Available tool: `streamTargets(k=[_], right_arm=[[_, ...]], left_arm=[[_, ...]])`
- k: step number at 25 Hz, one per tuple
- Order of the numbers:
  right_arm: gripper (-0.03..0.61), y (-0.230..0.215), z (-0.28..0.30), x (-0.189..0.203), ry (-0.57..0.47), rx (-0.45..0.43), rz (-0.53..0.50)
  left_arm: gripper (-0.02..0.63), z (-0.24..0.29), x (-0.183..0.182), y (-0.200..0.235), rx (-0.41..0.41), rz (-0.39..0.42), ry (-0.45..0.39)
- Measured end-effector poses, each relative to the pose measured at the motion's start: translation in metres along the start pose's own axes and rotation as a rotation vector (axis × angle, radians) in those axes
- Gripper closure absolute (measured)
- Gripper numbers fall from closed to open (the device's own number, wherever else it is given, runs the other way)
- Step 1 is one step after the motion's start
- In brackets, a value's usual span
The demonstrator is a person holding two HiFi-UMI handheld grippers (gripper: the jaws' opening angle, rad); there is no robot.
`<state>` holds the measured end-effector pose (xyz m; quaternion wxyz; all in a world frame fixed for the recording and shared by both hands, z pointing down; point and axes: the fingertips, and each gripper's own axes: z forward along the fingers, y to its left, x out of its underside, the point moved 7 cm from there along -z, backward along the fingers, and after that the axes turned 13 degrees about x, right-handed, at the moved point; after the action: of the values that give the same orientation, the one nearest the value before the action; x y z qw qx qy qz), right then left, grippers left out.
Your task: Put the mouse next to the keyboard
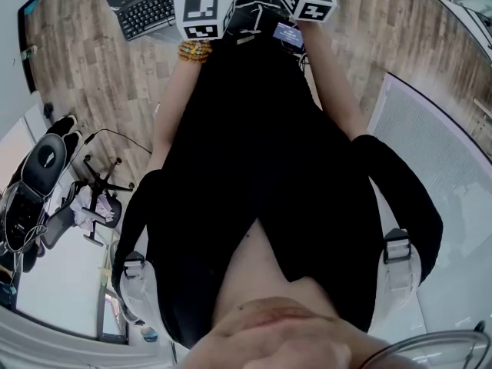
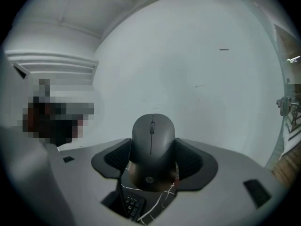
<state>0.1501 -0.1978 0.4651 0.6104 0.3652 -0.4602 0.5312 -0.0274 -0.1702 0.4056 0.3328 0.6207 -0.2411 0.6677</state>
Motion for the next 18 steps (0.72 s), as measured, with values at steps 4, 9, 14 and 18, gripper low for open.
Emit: streamTargets(k=[4, 9, 14, 18], right_arm=[[0.291, -0.005, 0.013, 0.02, 0.051, 0.015, -0.007], [0.291, -0.008, 0.023, 0.045, 0.117, 0.011, 0.023], [0.291, -0.015, 0.034, 0.072, 0.188, 0.027, 0.053], [0.291, -0.02, 0.045, 0.094, 0.247, 0.027, 0.075]], left_arm=[[0.6, 0.0, 0.006, 0.002, -0.004, 0.001, 0.026], [0.6, 0.001, 0.01, 0.005, -0.009, 0.004, 0.051], [0.6, 0.003, 0.017, 0.008, -0.012, 0.002, 0.077], [0.6, 0.005, 0.023, 0.009, -0.011, -0.004, 0.097]])
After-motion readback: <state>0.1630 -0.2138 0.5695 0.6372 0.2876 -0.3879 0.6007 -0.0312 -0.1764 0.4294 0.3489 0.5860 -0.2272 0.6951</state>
